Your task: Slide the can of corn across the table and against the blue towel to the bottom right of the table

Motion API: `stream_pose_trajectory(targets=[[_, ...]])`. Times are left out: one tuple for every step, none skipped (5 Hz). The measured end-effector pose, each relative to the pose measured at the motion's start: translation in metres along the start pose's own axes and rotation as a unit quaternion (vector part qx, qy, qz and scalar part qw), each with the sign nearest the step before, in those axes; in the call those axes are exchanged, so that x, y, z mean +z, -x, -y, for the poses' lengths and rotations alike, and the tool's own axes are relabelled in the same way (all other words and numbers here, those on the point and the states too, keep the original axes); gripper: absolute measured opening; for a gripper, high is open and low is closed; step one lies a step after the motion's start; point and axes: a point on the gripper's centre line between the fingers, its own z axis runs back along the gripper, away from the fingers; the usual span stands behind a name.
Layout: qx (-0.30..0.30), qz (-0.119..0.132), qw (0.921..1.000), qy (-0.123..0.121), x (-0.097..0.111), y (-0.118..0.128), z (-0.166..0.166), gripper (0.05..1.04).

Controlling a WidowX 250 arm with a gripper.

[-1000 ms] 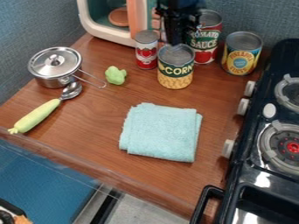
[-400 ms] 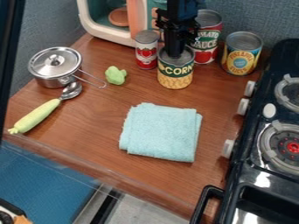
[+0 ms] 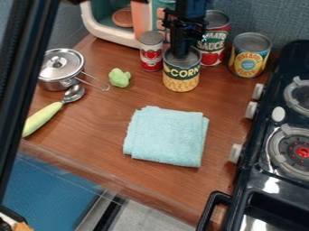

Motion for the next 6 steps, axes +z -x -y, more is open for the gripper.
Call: stream_pose_trajectory(targets=[[0.002,-0.048,0.9988,0.004,-0.002,0.002,-0.002,0.050],[0.004,-0.071,0.9974,0.013,-0.004,0.004,-0.001,0.050],[0.007,-0.073,0.9971,0.020,-0.007,0.010,0.004,0.050],[0.002,-0.072,0.9971,0.026,-0.007,0.018,0.009,0.050],[-0.003,-0.075,0.9967,0.032,-0.009,0.028,0.016,0.050],[-0.002,-0.083,0.9959,0.036,-0.011,0.034,0.019,0.050]])
